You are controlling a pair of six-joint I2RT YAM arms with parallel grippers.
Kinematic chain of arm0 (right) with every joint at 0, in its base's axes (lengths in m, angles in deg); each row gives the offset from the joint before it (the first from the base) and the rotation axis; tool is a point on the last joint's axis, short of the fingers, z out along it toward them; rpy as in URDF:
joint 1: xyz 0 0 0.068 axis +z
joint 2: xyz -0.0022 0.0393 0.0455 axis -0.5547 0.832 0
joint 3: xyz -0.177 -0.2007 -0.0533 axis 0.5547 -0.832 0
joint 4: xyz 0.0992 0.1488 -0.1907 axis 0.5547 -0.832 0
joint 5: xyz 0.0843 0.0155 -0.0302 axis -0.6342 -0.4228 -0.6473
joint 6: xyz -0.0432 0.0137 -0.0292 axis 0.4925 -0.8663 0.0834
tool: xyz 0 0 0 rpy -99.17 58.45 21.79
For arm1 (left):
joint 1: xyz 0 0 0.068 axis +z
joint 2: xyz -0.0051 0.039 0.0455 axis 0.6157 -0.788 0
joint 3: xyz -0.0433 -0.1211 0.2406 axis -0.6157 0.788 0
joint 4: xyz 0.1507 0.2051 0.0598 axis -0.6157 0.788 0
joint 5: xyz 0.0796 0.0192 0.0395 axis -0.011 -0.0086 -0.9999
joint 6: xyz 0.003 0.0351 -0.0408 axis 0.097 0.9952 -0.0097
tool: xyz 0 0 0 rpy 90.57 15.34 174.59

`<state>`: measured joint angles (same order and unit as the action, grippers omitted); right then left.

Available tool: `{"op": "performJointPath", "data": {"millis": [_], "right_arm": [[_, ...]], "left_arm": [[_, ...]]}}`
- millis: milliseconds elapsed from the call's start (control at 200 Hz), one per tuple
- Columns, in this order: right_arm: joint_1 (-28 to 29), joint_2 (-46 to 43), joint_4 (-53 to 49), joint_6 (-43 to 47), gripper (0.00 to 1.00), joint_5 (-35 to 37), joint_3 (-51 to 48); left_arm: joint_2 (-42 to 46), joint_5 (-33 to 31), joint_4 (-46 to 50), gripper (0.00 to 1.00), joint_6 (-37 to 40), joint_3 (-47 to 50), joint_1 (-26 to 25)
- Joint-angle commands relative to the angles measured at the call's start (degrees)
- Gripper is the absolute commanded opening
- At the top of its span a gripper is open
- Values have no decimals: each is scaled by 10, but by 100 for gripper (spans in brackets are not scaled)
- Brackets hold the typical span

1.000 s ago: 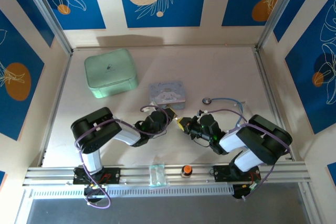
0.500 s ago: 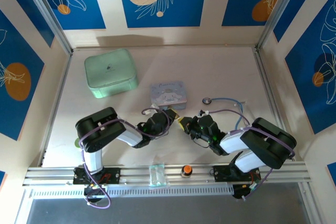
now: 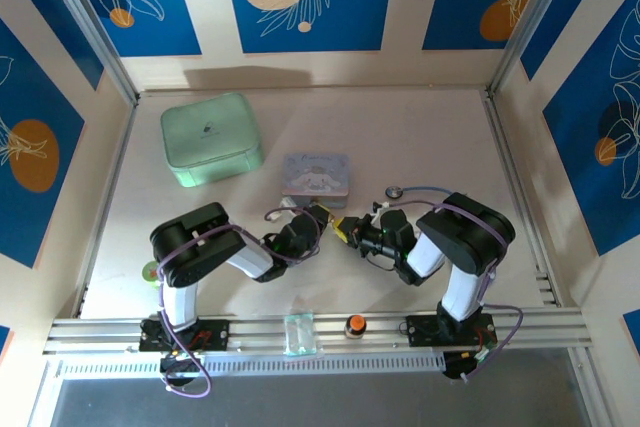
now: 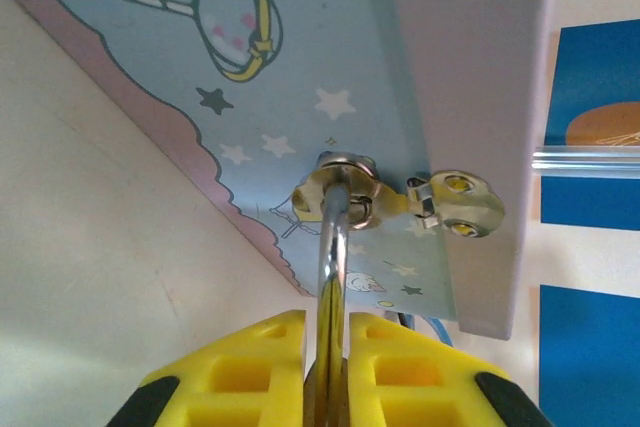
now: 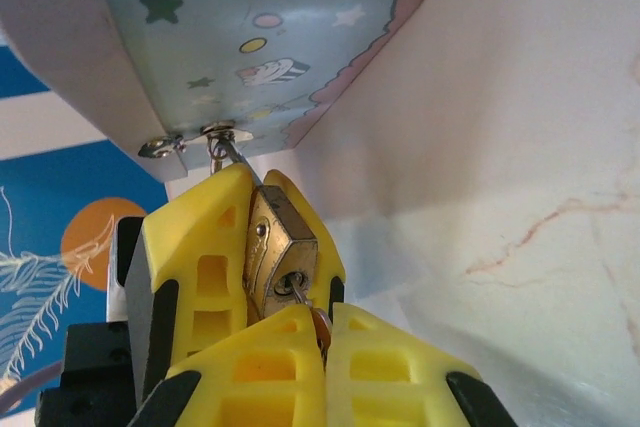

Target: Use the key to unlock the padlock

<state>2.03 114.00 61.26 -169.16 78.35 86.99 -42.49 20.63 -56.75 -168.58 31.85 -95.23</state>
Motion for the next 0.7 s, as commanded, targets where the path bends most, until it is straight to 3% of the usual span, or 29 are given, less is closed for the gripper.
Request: {"op": "performJointPath", "data": {"millis": [0,175,500,695], "right_arm": [[8,-5,22,46,3,-64,23],[8,-27,-18,62,7,-62,16],[9,-28,-23,60,6,-54,-9],[17,-47,-35,51,4,-4,-34]], "left_arm": [[16,88,-85,0,-15,-2,-34],[18,80,-93,0,-7,8,-32],[36,73,-84,0,8,24,-23],[40,61,-90,0,12,39,-17]]}}
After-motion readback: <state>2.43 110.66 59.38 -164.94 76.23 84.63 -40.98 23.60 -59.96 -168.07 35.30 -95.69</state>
